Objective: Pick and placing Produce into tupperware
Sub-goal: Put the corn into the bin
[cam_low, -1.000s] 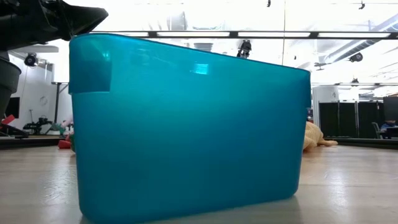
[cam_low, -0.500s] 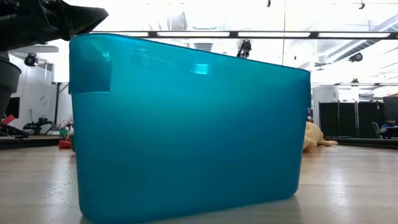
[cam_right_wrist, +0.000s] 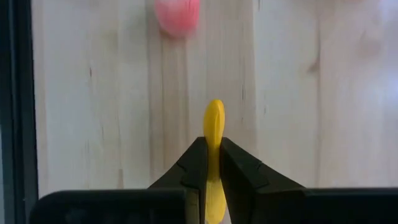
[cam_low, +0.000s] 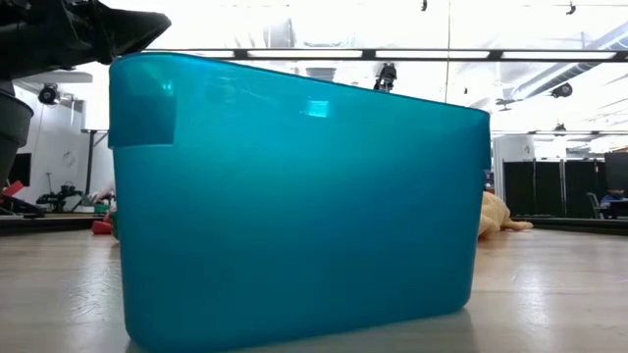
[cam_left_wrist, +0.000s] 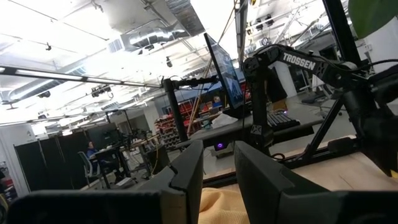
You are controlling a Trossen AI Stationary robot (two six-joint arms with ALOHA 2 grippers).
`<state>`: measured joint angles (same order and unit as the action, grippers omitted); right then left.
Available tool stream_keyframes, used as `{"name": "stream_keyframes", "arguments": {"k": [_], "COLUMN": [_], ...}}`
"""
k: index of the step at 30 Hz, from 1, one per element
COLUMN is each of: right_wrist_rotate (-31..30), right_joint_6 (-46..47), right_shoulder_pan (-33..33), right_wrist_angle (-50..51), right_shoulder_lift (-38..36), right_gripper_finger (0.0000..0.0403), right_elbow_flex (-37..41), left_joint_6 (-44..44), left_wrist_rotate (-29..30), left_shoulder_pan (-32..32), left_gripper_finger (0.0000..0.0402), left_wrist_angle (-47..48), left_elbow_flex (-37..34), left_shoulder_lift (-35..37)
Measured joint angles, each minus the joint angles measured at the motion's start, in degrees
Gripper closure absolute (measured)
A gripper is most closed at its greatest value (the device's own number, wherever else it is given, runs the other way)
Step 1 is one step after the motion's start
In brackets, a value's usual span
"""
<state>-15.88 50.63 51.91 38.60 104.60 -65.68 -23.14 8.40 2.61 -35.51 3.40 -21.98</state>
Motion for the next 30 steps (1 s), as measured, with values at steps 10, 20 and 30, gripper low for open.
{"name": "stream_keyframes", "arguments": {"k": [10,20,30], "right_wrist_rotate": [-2.3,-3.9,-5.8], "right_joint_6": [-9.4,-22.1,-35.5], "right_shoulder_pan": [-4.5,-7.8,-11.8], "right_wrist_angle": [0.0,0.0,-0.2], "right_shoulder_lift": [-0.3,-0.3,-0.3], "right_gripper_finger": [0.0372,0.0372,0.0372], "right_elbow_flex": [-4.1,-9.1,-13.5], "left_joint_6": [0.0,0.0,0.0], "left_wrist_rotate": [0.0,0.0,0.0], "left_shoulder_pan": [0.0,0.0,0.0], "left_gripper_finger": [0.0323,0.0323,0.0323], "left_wrist_angle": [0.0,0.0,0.0], "left_elbow_flex": [0.0,0.0,0.0], "left_shoulder_lift": [0.0,0.0,0.0]}}
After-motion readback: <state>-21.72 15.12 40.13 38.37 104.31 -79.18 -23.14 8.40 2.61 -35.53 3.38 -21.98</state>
